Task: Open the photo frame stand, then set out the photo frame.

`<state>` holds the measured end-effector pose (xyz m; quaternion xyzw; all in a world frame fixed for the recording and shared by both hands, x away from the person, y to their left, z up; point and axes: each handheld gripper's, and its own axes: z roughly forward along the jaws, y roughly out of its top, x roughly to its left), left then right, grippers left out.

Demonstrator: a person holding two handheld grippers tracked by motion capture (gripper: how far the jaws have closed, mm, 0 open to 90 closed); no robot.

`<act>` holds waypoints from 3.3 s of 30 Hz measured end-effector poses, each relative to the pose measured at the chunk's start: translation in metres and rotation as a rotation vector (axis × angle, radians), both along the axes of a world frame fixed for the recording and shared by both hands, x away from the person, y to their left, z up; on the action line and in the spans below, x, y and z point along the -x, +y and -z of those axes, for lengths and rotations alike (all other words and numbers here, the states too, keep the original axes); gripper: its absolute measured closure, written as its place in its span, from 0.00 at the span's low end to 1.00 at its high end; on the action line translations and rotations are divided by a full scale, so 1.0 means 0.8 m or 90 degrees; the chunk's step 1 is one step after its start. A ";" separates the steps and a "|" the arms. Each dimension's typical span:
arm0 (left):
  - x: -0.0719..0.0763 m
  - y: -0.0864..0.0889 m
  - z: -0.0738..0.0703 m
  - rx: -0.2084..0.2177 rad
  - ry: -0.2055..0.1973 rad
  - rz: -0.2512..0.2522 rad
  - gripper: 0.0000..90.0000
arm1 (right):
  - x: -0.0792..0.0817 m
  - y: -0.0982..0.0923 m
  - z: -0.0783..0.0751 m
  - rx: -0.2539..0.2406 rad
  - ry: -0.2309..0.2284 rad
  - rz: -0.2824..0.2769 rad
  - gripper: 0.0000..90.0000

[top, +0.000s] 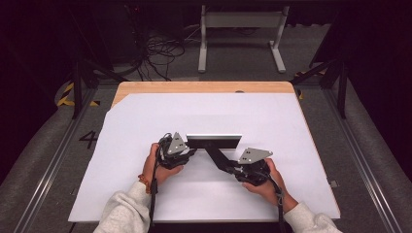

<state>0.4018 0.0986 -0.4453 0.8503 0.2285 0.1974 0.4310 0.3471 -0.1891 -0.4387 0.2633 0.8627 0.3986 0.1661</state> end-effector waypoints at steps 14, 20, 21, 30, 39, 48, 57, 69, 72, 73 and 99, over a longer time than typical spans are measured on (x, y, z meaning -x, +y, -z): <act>-0.002 0.000 -0.007 0.037 0.009 0.012 0.75 | -0.002 -0.005 -0.003 -0.025 -0.006 0.003 0.93; -0.002 0.000 -0.008 0.031 0.007 0.013 0.76 | -0.002 -0.005 -0.004 -0.024 -0.004 0.002 0.93; -0.002 0.000 -0.008 0.031 0.007 0.014 0.76 | -0.003 -0.005 -0.004 -0.025 -0.002 0.001 0.93; -0.003 0.002 -0.011 0.022 0.016 0.025 0.77 | -0.005 -0.006 -0.004 -0.029 0.006 -0.002 0.93; 0.001 0.003 -0.013 0.014 0.020 0.027 0.79 | -0.005 -0.008 -0.004 -0.031 0.010 -0.001 0.93; 0.002 0.003 -0.014 0.009 0.023 0.027 0.79 | -0.007 -0.009 -0.005 -0.031 0.015 -0.004 0.93; 0.002 0.003 -0.014 0.012 0.027 0.025 0.79 | -0.007 -0.009 -0.005 -0.032 0.016 -0.004 0.93; 0.007 0.003 -0.016 0.004 0.034 0.019 0.80 | -0.009 -0.011 -0.005 -0.031 0.018 -0.010 0.92; 0.008 0.003 -0.016 0.005 0.034 0.020 0.80 | -0.009 -0.011 -0.005 -0.031 0.018 -0.011 0.92; 0.008 0.003 -0.016 0.005 0.034 0.020 0.80 | -0.009 -0.011 -0.005 -0.030 0.018 -0.011 0.92; 0.009 0.005 -0.017 0.002 0.035 0.022 0.81 | -0.009 -0.010 -0.006 -0.023 0.017 -0.011 0.92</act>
